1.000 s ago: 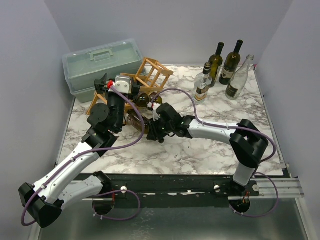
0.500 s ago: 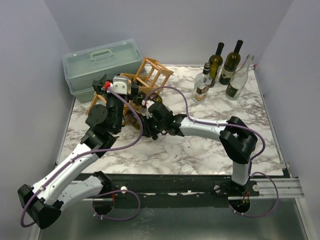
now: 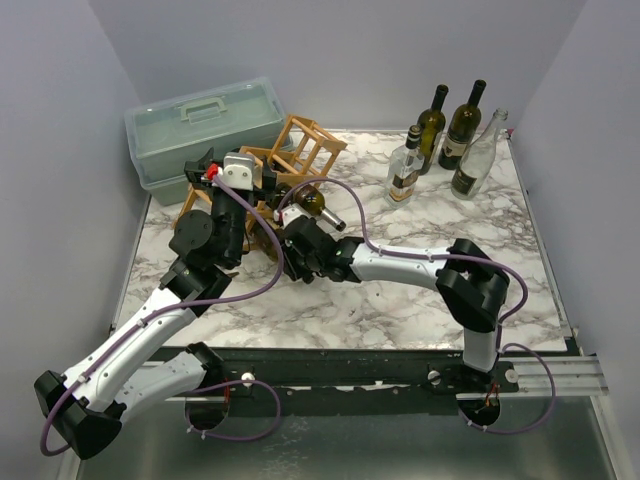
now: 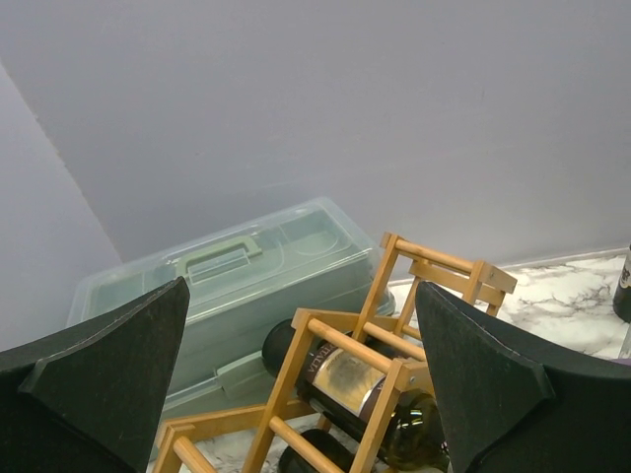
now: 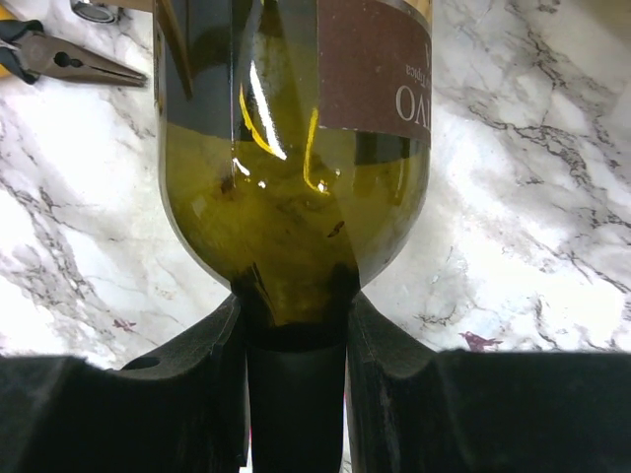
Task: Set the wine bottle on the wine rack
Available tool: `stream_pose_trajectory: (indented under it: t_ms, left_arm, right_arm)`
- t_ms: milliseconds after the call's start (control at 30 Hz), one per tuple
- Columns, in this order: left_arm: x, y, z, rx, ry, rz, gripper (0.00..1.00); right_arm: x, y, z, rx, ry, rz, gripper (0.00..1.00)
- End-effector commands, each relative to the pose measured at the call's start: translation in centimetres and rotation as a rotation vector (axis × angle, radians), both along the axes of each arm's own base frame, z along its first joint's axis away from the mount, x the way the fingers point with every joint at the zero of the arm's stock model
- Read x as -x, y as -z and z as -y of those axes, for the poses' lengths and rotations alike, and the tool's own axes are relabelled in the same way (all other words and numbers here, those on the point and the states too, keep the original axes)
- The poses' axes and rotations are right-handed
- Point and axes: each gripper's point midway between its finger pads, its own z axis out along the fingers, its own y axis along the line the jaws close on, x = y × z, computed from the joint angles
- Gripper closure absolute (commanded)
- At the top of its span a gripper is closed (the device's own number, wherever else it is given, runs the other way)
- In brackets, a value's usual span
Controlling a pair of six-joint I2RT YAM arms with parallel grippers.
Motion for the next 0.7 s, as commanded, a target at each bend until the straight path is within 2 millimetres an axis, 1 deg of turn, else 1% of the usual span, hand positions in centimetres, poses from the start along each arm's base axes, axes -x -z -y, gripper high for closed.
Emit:
stream_pose_trajectory:
  t_ms: [0,133,333,467,667]
  left_arm:
    - [0.1,-0.4,-0.1,0.020,0.007,0.017,0.02]
    - [0.3,-0.4,0.0,0.026,0.019,0.021,0.02]
    - [0.3,-0.5,0.1,0.033,0.026,0.023,0.02]
    - [0.2,-0.3,0.0,0.030,0.017,0.017,0.02]
    - [0.2,-0.4,0.0,0.033,0.019,0.020,0.02]
  right_arm:
    - [-3.7,-4.9,-1.7,-0.033,0.083,0.190,0.90]
    - [-4.1,-4.8,-1.6,0.004,0.090,0.224,0.88]
    - [-4.7,-4.4,-2.2,0.027,0.086,0.272,0.84]
    - [-4.9,-4.7,-2.9,0.042,0.078,0.318,0.81]
    - [-5.0,-4.5,-3.5,0.075,0.066,0.363,0.80]
